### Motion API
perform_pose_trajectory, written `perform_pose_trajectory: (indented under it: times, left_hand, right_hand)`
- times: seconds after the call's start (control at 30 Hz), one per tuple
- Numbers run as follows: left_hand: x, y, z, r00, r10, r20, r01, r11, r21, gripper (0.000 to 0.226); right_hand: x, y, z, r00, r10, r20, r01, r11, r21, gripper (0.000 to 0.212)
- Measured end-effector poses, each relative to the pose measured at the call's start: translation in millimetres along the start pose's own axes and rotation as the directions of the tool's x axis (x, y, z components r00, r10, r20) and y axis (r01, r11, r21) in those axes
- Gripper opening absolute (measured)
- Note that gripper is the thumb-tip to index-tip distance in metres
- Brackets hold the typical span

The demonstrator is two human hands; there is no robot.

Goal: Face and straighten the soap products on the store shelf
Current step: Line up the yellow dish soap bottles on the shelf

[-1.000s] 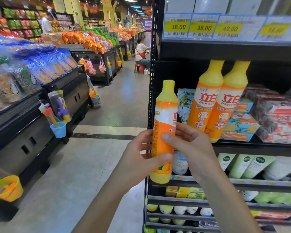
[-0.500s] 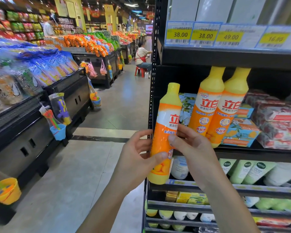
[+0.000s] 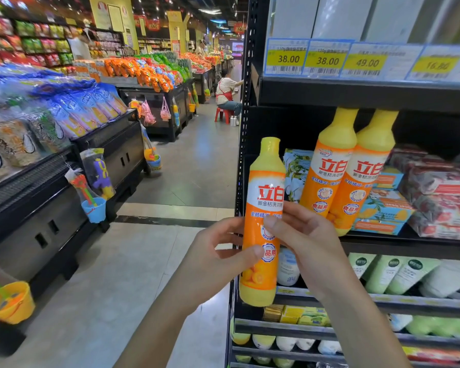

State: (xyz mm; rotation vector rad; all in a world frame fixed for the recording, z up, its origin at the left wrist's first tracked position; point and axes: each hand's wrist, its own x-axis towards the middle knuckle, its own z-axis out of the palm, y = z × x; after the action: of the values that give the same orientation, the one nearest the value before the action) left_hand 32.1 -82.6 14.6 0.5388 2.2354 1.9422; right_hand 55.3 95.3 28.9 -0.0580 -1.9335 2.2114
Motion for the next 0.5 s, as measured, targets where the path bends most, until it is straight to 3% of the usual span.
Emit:
perform_pose_trajectory:
  times: [0.17, 0.5]
  left_hand:
    - [-2.4, -3.2, 8.9, 1.0, -0.016, -0.019, 0.017, 1.0, 0.006, 0.058]
    - [-2.1, -8.0, 13.8, 0.997, -0.037, -0.065, 0.036, 0.999, -0.025, 0.042]
  right_hand:
    - [-2.3, 2.3, 2.5, 0.998, -0.04, -0.04, 0.039, 0.999, -0.032, 0.056]
    - [-6.9, 0.3, 1.8, 0.999, -0.037, 0.006, 0.037, 0.995, -0.093, 0.056]
